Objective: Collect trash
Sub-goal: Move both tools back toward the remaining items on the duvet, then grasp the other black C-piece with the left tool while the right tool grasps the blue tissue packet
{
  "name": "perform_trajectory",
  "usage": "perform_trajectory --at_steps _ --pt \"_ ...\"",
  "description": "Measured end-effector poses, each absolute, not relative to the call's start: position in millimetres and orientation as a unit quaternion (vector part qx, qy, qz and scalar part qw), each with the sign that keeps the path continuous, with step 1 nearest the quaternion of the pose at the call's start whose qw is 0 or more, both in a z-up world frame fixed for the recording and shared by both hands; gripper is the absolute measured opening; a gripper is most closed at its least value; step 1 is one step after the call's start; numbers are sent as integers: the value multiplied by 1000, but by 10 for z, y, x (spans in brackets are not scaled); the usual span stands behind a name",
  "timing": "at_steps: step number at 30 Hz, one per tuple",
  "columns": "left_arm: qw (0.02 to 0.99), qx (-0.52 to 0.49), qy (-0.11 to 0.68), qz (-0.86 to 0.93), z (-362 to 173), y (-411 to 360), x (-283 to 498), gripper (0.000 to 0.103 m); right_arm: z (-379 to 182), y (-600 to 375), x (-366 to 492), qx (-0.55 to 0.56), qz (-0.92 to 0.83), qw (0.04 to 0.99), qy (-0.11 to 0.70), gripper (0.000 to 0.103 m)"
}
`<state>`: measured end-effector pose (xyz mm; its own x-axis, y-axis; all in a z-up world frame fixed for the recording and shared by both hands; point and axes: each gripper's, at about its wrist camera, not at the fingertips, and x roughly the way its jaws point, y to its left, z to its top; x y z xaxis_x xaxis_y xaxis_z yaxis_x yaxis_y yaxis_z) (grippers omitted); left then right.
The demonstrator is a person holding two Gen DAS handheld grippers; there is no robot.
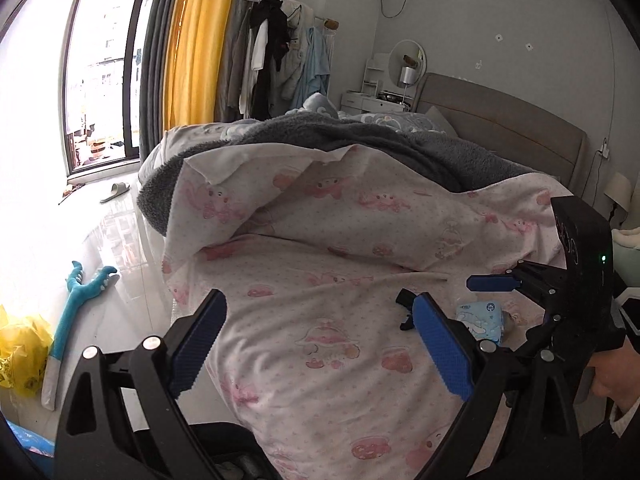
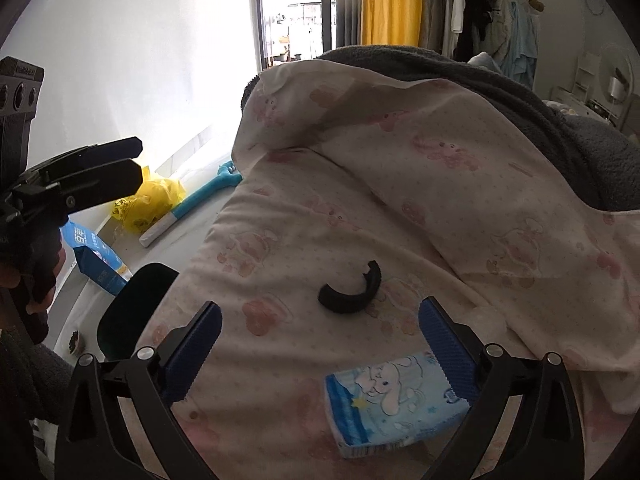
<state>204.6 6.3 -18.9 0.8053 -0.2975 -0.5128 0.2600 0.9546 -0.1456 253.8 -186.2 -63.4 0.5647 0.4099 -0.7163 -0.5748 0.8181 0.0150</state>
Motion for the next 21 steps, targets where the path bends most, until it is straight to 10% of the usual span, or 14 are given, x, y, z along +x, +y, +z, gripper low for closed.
perform_trajectory --at_steps 21 --pt "934 -39 308 -179 -362 -355 2356 96 -934 -2404 2617 -110 271 864 409 100"
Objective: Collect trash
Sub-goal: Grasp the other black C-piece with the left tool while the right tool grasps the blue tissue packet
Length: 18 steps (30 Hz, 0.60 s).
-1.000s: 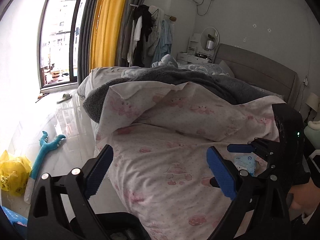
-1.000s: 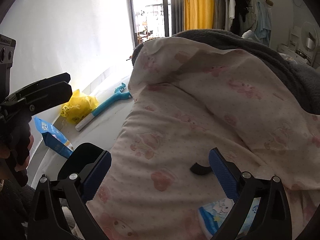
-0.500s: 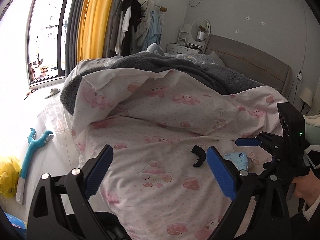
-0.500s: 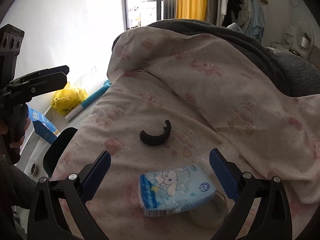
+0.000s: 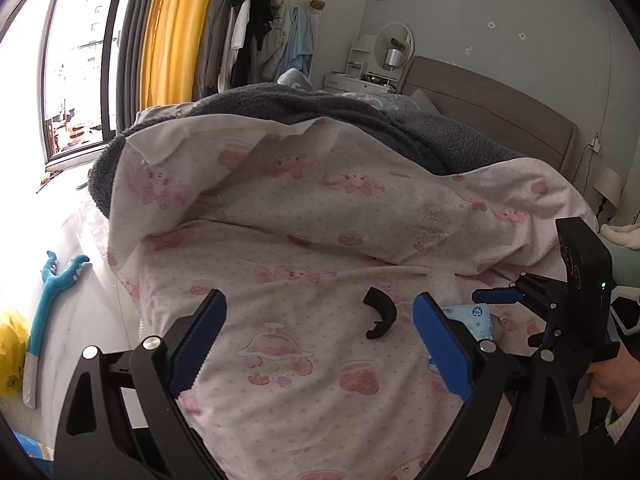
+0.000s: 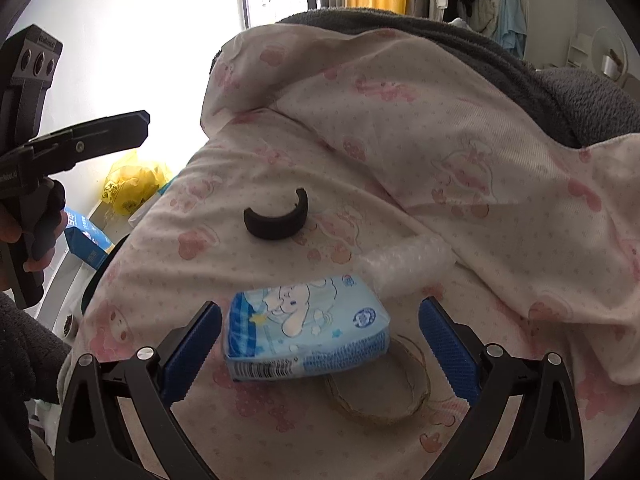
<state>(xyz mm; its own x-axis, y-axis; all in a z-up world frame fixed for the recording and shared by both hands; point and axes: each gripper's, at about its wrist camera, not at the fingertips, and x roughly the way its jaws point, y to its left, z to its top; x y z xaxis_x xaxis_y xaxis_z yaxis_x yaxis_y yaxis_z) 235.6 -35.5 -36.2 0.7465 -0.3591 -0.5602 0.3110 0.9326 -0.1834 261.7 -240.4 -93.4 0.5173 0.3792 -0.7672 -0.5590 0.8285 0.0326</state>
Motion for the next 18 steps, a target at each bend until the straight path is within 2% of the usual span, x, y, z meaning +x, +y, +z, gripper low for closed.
perform_trajectory --at_steps 10,12,14,18 --pt "927 -37 322 -188 -485 -556 2475 96 -1056 -2354 2662 -109 276 856 424 100" --pt "927 -35 323 -188 -516 -597 2493 96 -1061 -2375 2684 -102 277 855 425 94" --pt "927 -29 324 -189 -541 -645 2513 95 -1040 -2389 2690 -109 271 858 422 77" --pt "927 -24 321 -195 -586 -736 2544 94 -981 -2487 2662 -99 272 862 417 76"
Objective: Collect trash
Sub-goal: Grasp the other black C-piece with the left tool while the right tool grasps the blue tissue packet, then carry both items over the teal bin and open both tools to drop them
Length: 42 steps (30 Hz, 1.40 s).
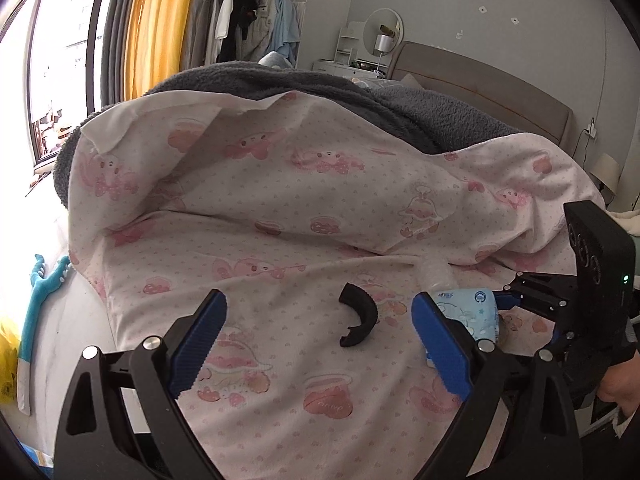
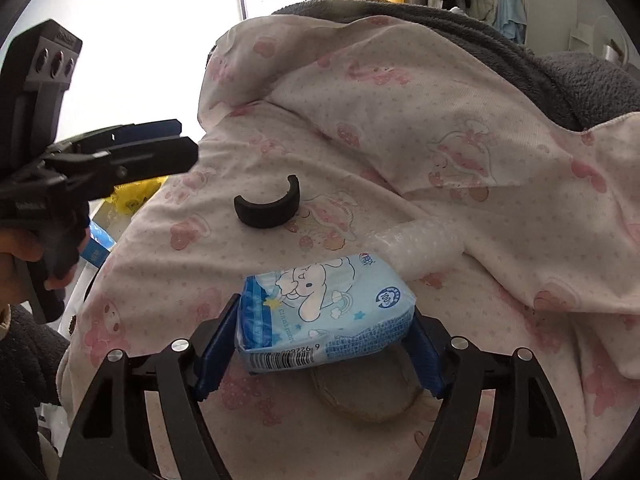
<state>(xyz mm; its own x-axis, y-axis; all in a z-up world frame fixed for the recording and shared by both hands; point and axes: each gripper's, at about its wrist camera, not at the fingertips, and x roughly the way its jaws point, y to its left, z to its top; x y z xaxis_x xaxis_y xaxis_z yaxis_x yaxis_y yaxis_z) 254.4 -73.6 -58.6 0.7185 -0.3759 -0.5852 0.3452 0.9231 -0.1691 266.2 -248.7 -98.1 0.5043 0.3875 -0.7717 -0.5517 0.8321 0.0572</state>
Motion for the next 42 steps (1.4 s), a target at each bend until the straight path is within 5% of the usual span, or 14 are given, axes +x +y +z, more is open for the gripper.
perform_trajectory --at_steps 18,30,42 --pt "918 23 345 -194 -847 -1212 2799 64 -722 -3163 2576 50 306 868 388 75" --pt "902 34 386 -192 -1059 -1348 3009 27 -703 -3404 2537 62 297 871 387 75" --pt "907 21 362 -214 -839 -1201 2808 26 -545 -3259 2544 58 293 878 374 75"
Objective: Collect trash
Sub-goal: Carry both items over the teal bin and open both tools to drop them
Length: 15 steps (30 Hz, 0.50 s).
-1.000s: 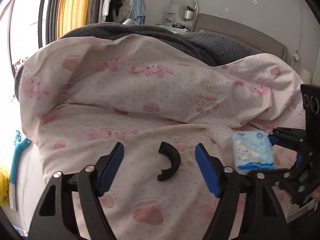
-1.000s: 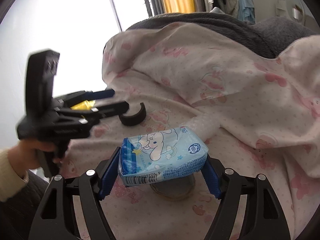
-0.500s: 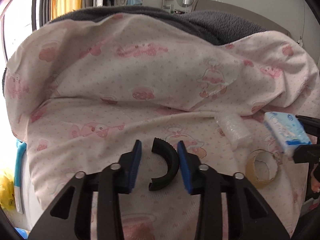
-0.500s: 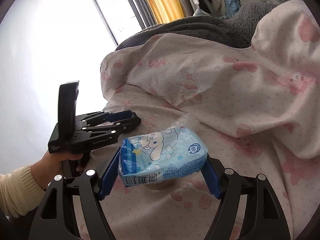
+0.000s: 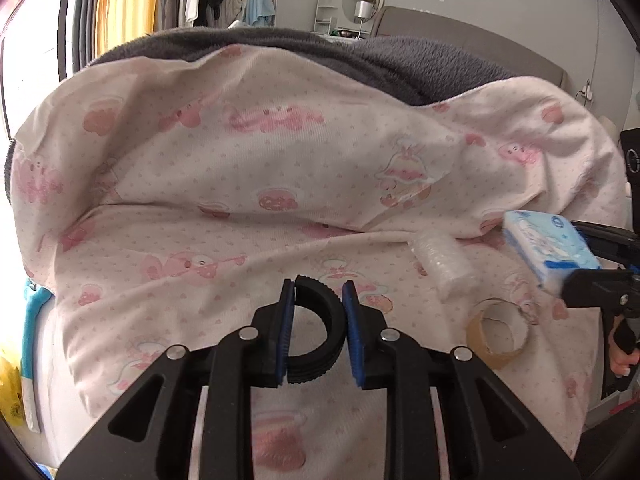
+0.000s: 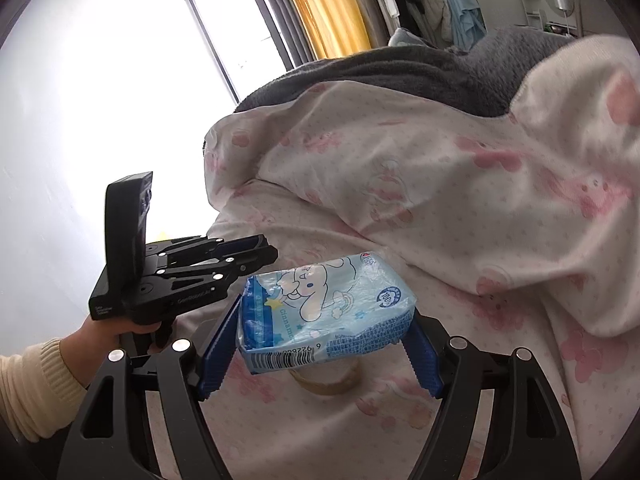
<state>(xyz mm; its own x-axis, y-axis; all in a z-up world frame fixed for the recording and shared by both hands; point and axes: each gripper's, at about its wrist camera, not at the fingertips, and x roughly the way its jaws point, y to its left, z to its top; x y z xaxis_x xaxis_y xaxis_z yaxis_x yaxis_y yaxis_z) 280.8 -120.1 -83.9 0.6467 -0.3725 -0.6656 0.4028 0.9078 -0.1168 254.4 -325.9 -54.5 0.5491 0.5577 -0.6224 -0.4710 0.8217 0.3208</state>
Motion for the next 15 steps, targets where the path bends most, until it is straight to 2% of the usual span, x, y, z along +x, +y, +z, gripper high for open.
perform_trajectory --at_steps 15 --pt "907 7 373 -197 -805 -656 2501 26 -361 -2556 2641 47 300 880 366 75"
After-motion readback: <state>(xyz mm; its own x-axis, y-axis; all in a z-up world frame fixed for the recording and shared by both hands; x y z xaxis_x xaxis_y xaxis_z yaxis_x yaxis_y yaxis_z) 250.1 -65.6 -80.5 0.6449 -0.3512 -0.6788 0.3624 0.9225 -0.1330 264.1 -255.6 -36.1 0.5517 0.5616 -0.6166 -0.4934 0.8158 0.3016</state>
